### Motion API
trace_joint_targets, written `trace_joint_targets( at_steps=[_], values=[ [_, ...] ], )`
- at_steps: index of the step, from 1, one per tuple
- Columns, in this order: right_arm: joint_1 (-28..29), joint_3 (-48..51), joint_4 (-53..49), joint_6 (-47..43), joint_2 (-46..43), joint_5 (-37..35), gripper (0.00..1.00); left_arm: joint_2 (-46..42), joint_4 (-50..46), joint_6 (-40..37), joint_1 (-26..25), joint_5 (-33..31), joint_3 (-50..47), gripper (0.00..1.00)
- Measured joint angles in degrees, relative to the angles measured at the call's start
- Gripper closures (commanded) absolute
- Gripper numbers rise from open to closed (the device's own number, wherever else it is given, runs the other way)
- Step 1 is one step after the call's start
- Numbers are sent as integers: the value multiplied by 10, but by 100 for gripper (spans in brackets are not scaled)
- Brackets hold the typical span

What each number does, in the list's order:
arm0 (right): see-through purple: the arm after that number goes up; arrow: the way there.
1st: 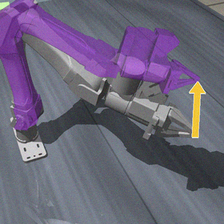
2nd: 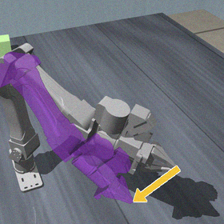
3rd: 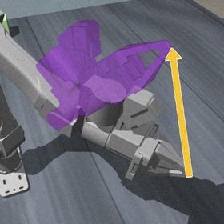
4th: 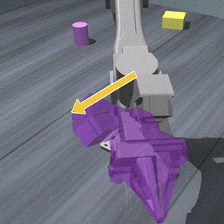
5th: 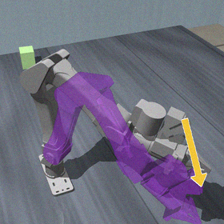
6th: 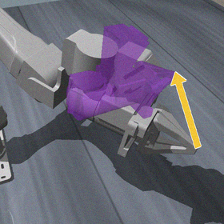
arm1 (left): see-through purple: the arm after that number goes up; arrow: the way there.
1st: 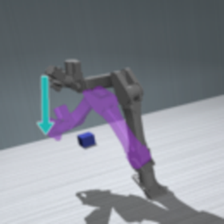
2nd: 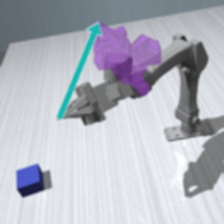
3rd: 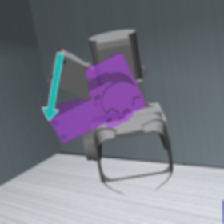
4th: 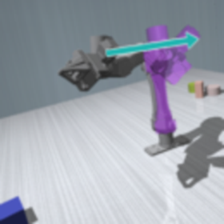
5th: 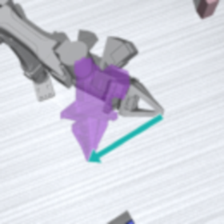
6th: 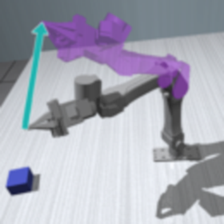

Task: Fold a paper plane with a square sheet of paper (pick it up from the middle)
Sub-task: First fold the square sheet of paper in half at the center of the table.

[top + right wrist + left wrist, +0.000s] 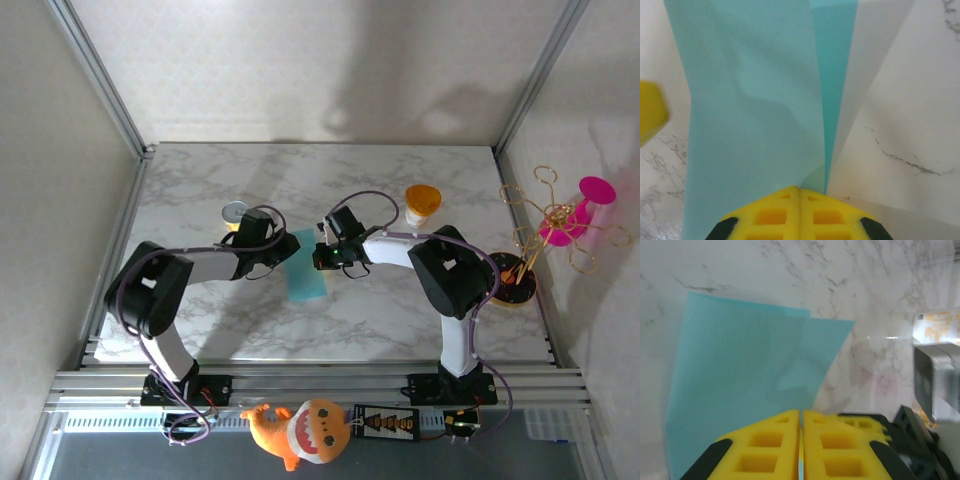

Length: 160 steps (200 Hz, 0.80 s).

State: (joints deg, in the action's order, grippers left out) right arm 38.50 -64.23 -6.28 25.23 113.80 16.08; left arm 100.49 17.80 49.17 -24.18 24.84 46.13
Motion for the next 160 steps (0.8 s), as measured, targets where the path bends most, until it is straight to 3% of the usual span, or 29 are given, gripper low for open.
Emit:
trace_joint_targets(
  at_steps=[51, 160],
  values=[
    [0, 0, -1, -4, 0, 0, 100, 49, -26, -12, 16, -58, 21, 90],
    [0, 9, 10, -4, -4, -4, 100, 46, -23, -103, 57, -91, 18, 90]
  ],
)
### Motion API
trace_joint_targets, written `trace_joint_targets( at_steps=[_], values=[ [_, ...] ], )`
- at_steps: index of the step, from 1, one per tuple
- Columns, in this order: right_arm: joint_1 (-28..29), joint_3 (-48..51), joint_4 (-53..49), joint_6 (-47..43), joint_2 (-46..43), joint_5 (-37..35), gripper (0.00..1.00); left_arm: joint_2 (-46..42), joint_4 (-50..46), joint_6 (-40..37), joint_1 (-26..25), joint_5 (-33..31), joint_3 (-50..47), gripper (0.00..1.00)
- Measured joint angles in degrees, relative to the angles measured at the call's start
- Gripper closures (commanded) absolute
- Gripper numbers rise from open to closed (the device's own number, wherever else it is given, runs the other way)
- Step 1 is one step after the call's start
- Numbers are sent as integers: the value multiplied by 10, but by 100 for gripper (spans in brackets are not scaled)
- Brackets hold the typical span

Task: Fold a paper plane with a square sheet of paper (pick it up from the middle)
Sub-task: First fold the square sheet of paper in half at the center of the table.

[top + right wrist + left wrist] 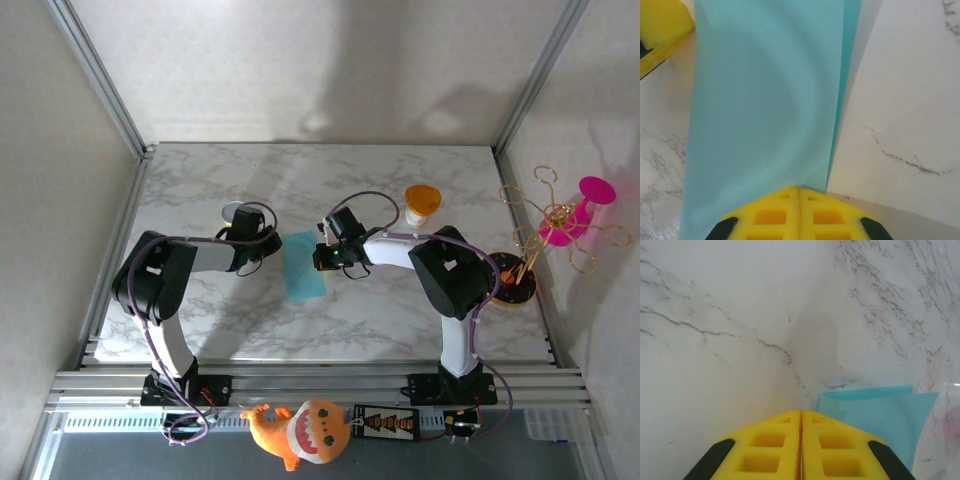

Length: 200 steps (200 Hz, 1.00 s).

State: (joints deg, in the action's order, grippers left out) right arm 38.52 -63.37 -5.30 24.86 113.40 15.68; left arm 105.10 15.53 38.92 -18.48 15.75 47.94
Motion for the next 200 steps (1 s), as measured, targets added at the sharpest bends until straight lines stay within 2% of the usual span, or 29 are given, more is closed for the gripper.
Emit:
trace_joint_targets(
  at_steps=[36, 62, 98, 129, 200],
  values=[
    [0, 0, 0, 0, 0, 0, 100, -23, 1, -1, 1, 3, -9, 90],
    [0, 0, 0, 0, 0, 0, 100, -43, 9, 4, -23, 11, -9, 90],
    [0, 0, 0, 0, 0, 0, 100, -16, 10, 16, -49, 20, 10, 91],
    [0, 1, 2, 0, 0, 0, 100, 27, 10, 18, -48, 13, 28, 91],
    [0, 5, 6, 0, -1, -1, 100, 41, 18, 2, -18, 4, 42, 91]
  ],
)
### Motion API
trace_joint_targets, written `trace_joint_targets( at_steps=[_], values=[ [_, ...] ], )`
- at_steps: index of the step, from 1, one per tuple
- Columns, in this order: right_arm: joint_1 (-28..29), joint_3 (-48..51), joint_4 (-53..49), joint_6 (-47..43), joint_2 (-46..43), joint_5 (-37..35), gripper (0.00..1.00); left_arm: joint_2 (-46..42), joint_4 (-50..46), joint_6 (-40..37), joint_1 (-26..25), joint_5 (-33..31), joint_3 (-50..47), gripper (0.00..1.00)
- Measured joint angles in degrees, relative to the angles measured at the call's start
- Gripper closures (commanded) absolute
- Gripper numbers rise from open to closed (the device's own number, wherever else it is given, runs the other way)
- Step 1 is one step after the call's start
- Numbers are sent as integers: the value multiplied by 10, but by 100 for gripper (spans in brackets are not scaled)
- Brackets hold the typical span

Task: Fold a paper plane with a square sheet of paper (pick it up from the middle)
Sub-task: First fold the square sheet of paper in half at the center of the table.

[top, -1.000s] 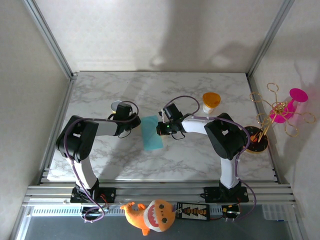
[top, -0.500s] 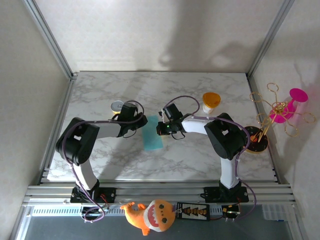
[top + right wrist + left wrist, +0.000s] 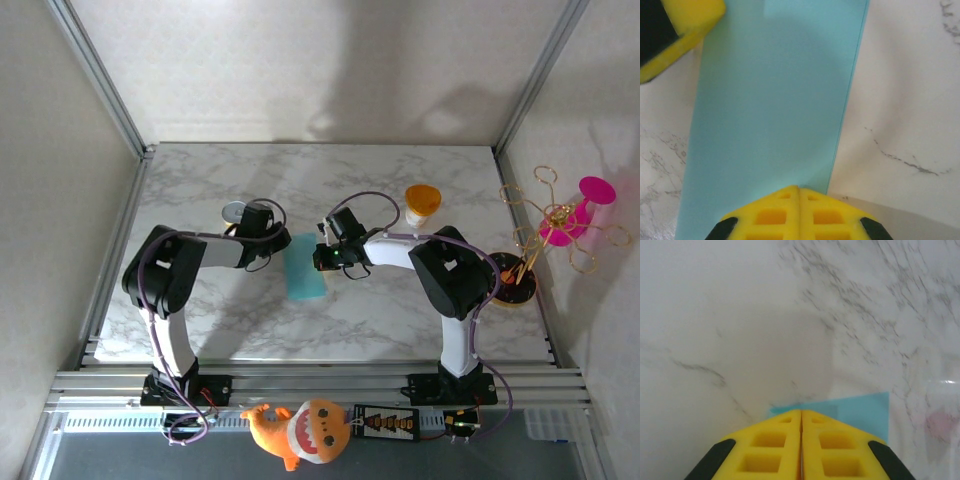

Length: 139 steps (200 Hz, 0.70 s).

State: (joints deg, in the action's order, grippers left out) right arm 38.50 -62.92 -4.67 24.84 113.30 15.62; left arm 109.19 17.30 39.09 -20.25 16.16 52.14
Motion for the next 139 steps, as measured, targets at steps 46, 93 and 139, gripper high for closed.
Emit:
trace_joint_targets(
  at_steps=[46, 93, 139],
  values=[
    [0, 0, 0, 0, 0, 0, 100, 17, -28, -27, 21, -15, 35, 91],
    [0, -4, -7, 2, -3, -12, 100, 12, -66, -48, 34, -40, 53, 89],
    [-7, -13, -30, 20, -23, -32, 97, -106, -105, -46, 38, -55, 23, 81]
  ],
)
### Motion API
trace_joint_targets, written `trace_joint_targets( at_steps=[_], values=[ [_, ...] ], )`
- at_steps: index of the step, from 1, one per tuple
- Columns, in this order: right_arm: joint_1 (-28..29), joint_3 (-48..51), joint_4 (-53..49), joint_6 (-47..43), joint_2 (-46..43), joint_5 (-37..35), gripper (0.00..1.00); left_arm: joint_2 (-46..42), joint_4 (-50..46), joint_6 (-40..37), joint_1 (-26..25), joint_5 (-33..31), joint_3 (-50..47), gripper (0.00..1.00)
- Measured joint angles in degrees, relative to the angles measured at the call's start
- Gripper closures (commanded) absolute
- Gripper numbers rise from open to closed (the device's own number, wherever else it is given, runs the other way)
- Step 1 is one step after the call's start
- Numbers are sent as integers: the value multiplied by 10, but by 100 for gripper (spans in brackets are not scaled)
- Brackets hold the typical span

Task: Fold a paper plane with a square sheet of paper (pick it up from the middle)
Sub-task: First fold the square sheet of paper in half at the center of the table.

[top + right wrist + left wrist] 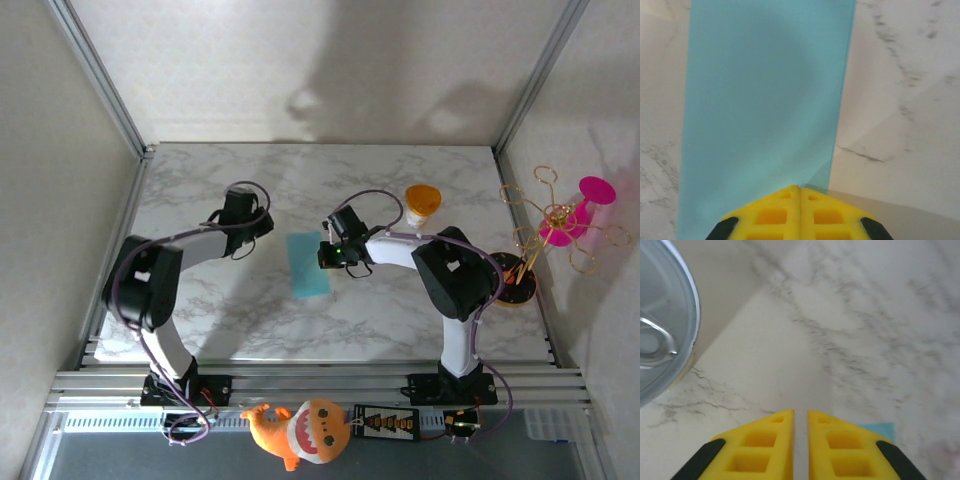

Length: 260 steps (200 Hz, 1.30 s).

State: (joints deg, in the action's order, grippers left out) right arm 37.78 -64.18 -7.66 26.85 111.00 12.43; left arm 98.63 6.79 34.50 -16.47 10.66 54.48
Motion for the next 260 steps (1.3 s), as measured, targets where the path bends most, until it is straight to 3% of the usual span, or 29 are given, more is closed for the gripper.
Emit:
trace_joint_targets(
  at_steps=[40, 69, 108, 224, 260],
  values=[
    [-19, 15, -40, 33, -50, -11, 78, -98, 2, 34, -25, 0, -58, 68],
    [-20, 9, -29, 43, -83, -2, 79, -127, 2, 70, -57, 0, -101, 65],
    [-19, -20, -12, 42, -34, 44, 85, -132, 23, 117, -78, 4, -145, 64],
    [-24, -95, -16, 43, 63, 35, 87, -23, 97, 191, -160, 76, -119, 84],
    [-32, -89, -11, 44, 49, 37, 80, 8, 95, 192, -161, 75, -80, 86]
  ],
)
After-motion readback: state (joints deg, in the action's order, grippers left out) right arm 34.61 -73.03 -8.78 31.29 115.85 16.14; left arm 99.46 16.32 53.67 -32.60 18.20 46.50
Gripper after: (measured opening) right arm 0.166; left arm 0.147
